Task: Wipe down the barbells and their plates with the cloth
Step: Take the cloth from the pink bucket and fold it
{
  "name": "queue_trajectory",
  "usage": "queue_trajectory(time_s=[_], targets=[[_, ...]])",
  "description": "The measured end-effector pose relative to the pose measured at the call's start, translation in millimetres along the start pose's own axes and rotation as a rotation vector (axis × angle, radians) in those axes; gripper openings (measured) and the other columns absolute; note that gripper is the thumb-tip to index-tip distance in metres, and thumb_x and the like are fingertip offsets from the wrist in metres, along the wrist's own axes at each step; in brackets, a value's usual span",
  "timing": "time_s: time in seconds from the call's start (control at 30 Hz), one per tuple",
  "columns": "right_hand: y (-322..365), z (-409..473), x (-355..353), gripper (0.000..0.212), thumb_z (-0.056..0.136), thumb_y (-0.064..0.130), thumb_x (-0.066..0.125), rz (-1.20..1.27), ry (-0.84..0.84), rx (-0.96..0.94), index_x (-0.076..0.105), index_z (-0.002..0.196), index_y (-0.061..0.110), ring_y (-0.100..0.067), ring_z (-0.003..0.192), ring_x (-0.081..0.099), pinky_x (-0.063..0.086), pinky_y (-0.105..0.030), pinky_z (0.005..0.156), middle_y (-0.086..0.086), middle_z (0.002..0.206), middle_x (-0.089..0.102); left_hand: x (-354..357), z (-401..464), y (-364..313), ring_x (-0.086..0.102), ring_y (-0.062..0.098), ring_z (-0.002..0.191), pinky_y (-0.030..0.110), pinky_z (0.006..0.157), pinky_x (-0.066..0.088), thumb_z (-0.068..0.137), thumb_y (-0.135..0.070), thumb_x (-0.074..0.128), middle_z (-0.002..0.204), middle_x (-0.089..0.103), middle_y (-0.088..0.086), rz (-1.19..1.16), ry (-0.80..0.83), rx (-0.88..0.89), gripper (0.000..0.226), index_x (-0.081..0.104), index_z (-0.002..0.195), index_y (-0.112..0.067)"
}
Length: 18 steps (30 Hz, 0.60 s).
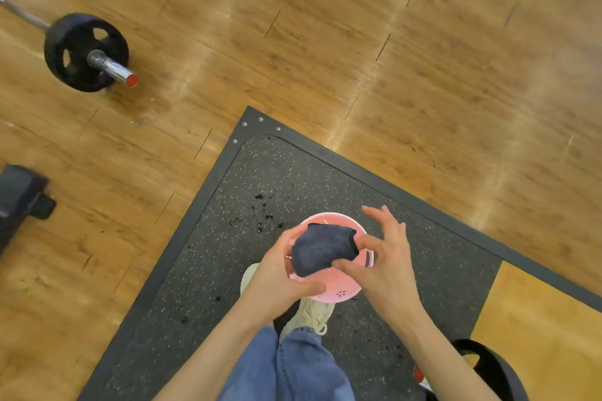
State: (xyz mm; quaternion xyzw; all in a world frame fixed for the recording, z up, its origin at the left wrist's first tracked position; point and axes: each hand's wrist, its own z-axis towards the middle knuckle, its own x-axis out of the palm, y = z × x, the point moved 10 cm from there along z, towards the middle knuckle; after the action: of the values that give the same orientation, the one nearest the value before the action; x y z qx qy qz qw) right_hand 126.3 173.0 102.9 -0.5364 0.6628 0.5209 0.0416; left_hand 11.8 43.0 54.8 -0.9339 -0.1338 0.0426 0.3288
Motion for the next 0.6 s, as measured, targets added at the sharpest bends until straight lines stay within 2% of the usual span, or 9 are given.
queue_trajectory(time_s=[0.07,0.17,0.23,0.27,0.33,0.4,0.47,0.53,0.6], targets=[[27.8,-2.5,-1.6,0.03,0.066,0.031,0.082,-0.019,0.09,-0.122,0.053,0.06,0.028,0.006,0.145,0.015,-0.016,-0.02,0.119,0.028,0.134,0.048,0.1,-6.4,-14.1,0.059,0.011,0.114,0.012,0.094,0.044,0.071,-0.014,0.088,0.117,0.054,-0.01,0.254,0.011,0.052,0.064,0.054,0.116,-0.043],[52.9,-2.3,-6.7,0.026,0.081,0.025,0.081,0.148,0.183,-0.094,0.061,0.068,0.017,0.021,0.131,0.034,-0.016,-0.023,0.121,0.023,0.102,0.068,-19.4,-14.7,-41.3,0.056,0.005,0.1,0.007,0.079,0.038,0.083,-0.021,0.082,0.106,0.05,-0.005,0.319,-0.064,0.124,0.025,0.066,0.091,-0.039],[60.2,4.5,-11.4,0.018,0.093,0.022,0.072,0.312,0.21,0.009,0.065,0.081,0.011,0.013,0.103,0.058,0.009,-0.026,0.122,0.016,0.081,0.068,-39.7,-16.5,-53.7,0.059,-0.003,0.095,0.011,0.082,0.041,0.086,-0.028,0.079,0.109,0.057,-0.005,0.227,-0.077,0.134,0.011,0.07,0.09,-0.033],[64.3,8.2,-14.3,0.019,0.096,0.023,0.067,0.382,0.201,0.052,0.063,0.084,0.01,0.005,0.087,0.062,0.031,-0.023,0.11,0.014,0.075,0.066,-47.2,-18.1,-59.3,0.063,-0.004,0.097,0.018,0.088,0.047,0.088,-0.03,0.077,0.11,0.065,-0.007,0.139,-0.056,0.124,0.01,0.071,0.096,-0.03],[72.2,18.2,-11.9,0.021,0.098,0.026,0.064,0.459,0.175,0.131,0.06,0.085,0.01,-0.002,0.071,0.06,0.044,-0.013,0.07,0.015,0.068,0.063,-58.2,-20.6,-66.7,0.07,0.007,0.103,0.034,0.096,0.054,0.095,-0.028,0.067,0.107,0.076,-0.004,-0.067,-0.017,0.09,0.014,0.072,0.107,-0.021],[81.7,28.4,-4.2,0.018,0.095,0.031,0.068,0.489,0.115,0.193,0.062,0.093,0.014,-0.006,0.076,0.067,0.048,-0.015,0.062,0.012,0.076,0.07,-70.3,-21.9,-75.2,0.071,0.013,0.104,0.034,0.095,0.056,0.1,-0.024,0.058,0.105,0.077,-0.004,-0.211,-0.036,0.093,0.019,0.069,0.112,-0.016],[84.8,36.3,12.0,0.04,0.081,0.042,0.077,0.644,0.088,0.351,0.062,0.112,0.021,-0.012,0.088,0.073,0.055,-0.023,0.07,0.006,0.094,0.077,-84.8,-20.6,-81.9,0.071,0.012,0.104,0.031,0.088,0.059,0.102,-0.023,0.052,0.108,0.077,-0.004,-0.327,-0.076,0.121,0.021,0.066,0.118,-0.018],[94.0,41.6,42.3,0.066,0.071,0.056,0.074,0.882,0.171,0.54,0.064,0.124,0.018,-0.017,0.098,0.074,0.057,-0.031,0.078,-0.003,0.11,0.076,-105.2,-19.5,-84.2,0.072,0.01,0.101,0.027,0.076,0.06,0.103,-0.023,0.05,0.106,0.077,-0.007,-0.429,-0.131,0.123,0.022,0.064,0.119,-0.021],[119.2,40.3,75.1,0.065,0.079,0.059,0.063,1.033,0.337,0.685,0.069,0.122,0.01,-0.025,0.106,0.072,0.057,-0.039,0.087,-0.012,0.117,0.074,-129.2,-18.6,-86.7,0.072,0.007,0.097,0.027,0.07,0.06,0.104,-0.026,0.048,0.104,0.076,-0.011,-0.465,-0.175,0.123,0.022,0.064,0.12,-0.026]])
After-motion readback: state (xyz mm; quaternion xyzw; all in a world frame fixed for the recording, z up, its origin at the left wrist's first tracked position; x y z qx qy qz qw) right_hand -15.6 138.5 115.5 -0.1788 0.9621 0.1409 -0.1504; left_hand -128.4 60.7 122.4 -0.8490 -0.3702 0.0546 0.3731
